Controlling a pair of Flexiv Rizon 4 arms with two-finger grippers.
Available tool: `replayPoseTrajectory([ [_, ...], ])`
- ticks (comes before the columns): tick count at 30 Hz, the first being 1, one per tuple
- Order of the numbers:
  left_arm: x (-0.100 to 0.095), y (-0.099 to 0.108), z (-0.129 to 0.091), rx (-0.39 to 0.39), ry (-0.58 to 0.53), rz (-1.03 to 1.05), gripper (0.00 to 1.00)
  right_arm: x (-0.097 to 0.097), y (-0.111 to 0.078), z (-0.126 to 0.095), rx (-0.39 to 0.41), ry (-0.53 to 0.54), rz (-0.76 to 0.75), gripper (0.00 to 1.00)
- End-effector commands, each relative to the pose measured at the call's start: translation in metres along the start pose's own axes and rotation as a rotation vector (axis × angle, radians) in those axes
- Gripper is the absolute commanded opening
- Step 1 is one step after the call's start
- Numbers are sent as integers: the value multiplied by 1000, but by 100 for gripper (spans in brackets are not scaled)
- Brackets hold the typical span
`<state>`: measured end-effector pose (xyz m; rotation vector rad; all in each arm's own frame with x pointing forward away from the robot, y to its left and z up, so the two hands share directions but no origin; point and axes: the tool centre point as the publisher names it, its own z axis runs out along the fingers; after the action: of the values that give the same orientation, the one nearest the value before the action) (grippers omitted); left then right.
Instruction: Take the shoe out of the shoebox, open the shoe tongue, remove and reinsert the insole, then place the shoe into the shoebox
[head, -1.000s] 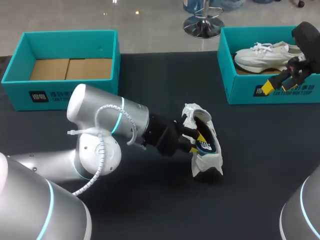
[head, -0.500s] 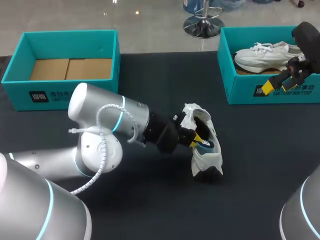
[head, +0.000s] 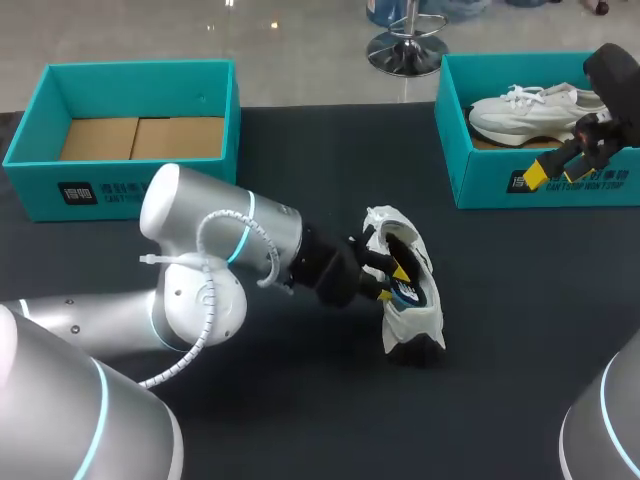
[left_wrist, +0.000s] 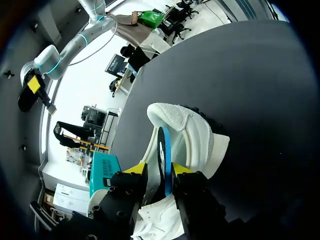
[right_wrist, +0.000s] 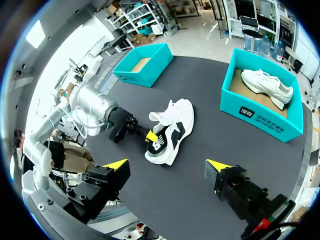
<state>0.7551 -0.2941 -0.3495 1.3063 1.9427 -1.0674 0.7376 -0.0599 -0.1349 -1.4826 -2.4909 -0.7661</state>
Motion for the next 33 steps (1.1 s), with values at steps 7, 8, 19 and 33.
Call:
replayPoseTrajectory([
  [7, 5, -7, -7, 25, -7, 6, 0, 0, 1, 1, 3, -1, 1, 100],
  [8, 5, -8, -7, 28, -7, 8, 0, 0, 1, 1, 3, -1, 1, 100],
  [19, 4, -12, 5, 40, 10, 35, 0, 0, 1, 1, 3, -1, 1, 100],
  [33, 5, 14, 19, -14, 38, 31, 0, 0, 1, 1, 3, -1, 1, 100],
])
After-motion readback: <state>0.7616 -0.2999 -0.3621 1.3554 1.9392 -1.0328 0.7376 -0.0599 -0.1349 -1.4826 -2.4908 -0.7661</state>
